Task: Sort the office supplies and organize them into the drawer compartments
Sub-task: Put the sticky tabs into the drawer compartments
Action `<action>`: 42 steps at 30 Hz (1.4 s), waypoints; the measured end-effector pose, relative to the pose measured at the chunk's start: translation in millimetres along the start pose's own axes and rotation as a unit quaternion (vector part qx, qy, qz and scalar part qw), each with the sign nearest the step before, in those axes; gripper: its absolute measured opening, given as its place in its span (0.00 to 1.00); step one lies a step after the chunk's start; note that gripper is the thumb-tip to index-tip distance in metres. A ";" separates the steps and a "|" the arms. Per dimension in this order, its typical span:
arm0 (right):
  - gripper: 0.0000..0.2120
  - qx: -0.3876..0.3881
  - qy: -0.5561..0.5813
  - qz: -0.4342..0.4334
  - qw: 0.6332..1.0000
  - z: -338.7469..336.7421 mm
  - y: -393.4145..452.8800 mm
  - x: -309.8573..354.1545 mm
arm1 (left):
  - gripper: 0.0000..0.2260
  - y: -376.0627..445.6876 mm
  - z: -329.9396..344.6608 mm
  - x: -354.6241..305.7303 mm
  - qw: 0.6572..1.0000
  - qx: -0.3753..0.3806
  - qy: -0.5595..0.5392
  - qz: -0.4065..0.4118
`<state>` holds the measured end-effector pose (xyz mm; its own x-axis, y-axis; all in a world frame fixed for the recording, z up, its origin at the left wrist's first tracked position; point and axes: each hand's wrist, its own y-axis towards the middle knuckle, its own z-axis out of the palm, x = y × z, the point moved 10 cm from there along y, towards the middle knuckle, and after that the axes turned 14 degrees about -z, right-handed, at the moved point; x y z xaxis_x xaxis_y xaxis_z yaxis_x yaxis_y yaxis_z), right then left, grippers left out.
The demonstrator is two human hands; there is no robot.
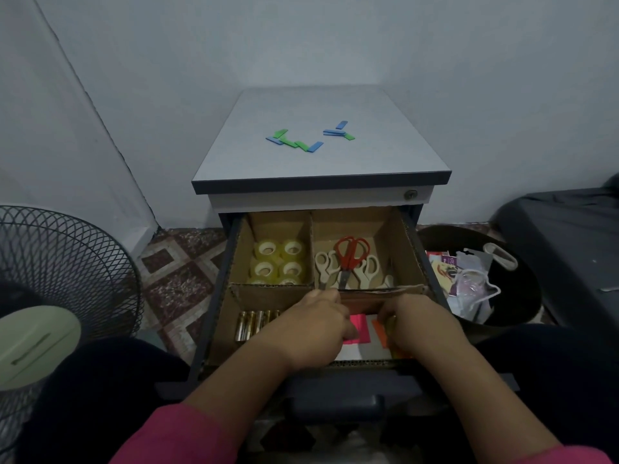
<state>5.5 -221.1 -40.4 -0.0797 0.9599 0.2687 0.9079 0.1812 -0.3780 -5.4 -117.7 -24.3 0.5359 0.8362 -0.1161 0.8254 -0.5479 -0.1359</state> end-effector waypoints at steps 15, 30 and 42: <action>0.13 -0.069 0.003 -0.023 0.997 -5.0 -3.8 10.4 | 0.19 1.6 5.2 0.6 1.000 0.010 0.018 -0.007; 0.09 -0.073 -0.057 0.022 0.995 -8.5 -6.3 -7.6 | 0.19 1.8 6.2 0.7 1.000 0.011 0.015 -0.005; 0.09 -0.062 -0.050 0.047 0.996 -5.1 -9.9 -8.5 | 0.19 1.8 5.0 1.0 1.000 0.008 0.009 -0.009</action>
<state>-0.7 -232.2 -34.4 -0.0271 0.9891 0.1447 0.9563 0.0678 -0.2843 -4.3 -118.0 -29.6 0.5248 0.8457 -0.0964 0.8317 -0.5336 -0.1535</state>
